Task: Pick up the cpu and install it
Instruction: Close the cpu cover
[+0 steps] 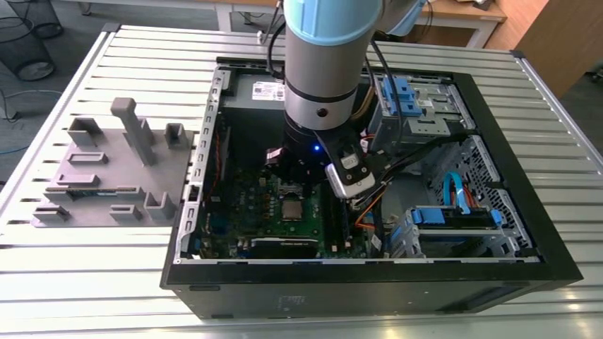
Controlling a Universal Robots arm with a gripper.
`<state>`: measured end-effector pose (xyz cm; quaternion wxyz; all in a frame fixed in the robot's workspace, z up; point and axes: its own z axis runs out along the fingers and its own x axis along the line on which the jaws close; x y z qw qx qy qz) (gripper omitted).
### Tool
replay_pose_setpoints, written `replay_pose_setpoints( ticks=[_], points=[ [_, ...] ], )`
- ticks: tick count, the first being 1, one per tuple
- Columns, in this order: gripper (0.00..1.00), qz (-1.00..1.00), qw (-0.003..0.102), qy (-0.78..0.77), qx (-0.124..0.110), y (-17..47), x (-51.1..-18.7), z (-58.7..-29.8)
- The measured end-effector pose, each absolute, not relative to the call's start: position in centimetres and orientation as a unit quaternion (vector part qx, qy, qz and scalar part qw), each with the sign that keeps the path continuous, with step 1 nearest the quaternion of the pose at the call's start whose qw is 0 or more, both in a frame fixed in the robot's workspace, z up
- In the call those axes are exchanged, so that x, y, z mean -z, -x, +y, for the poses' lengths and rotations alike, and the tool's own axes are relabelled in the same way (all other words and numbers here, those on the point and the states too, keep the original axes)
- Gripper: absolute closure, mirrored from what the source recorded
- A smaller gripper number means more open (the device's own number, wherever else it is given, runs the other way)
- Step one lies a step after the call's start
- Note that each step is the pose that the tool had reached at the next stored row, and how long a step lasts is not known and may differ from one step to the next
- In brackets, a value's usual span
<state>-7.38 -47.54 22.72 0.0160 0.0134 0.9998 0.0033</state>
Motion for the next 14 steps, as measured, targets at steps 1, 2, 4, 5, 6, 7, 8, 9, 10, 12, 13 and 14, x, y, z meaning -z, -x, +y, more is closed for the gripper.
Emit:
replay_pose_setpoints(
  ticks=[1, 2, 4, 5, 6, 7, 8, 9, 10, 12, 13, 14],
  points=[
    [0.89, 1.0, 0.017, -0.01, -0.003, 7.37, -22.67, -47.54],
    [0.89, 1.0, 0.018, -0.006, -0.003, 7.37, -22.61, -47.53],
    [0.89, 1.0, 0.02, 0.003, -0.003, 7.37, -22.51, -47.53],
    [0.89, 1.0, 0.021, 0.008, -0.004, 7.37, -22.47, -47.53],
    [0.89, 1.0, 0.023, 0.014, -0.004, 7.37, -22.43, -47.53],
    [0.89, 1.0, 0.024, 0.02, -0.004, 7.36, -22.4, -47.53],
    [0.89, 0.999, 0.026, 0.025, -0.004, 7.36, -22.37, -47.52],
    [0.89, 0.999, 0.028, 0.031, -0.004, 7.36, -22.33, -47.52],
    [0.89, 0.999, 0.029, 0.037, -0.004, 7.36, -22.3, -47.53],
    [0.89, 0.998, 0.031, 0.047, -0.004, 7.33, -22.24, -47.53],
    [0.89, 0.998, 0.031, 0.051, -0.004, 7.25, -22.21, -47.52],
    [0.89, 0.998, 0.031, 0.052, -0.005, 7.15, -22.19, -47.52]
  ],
)
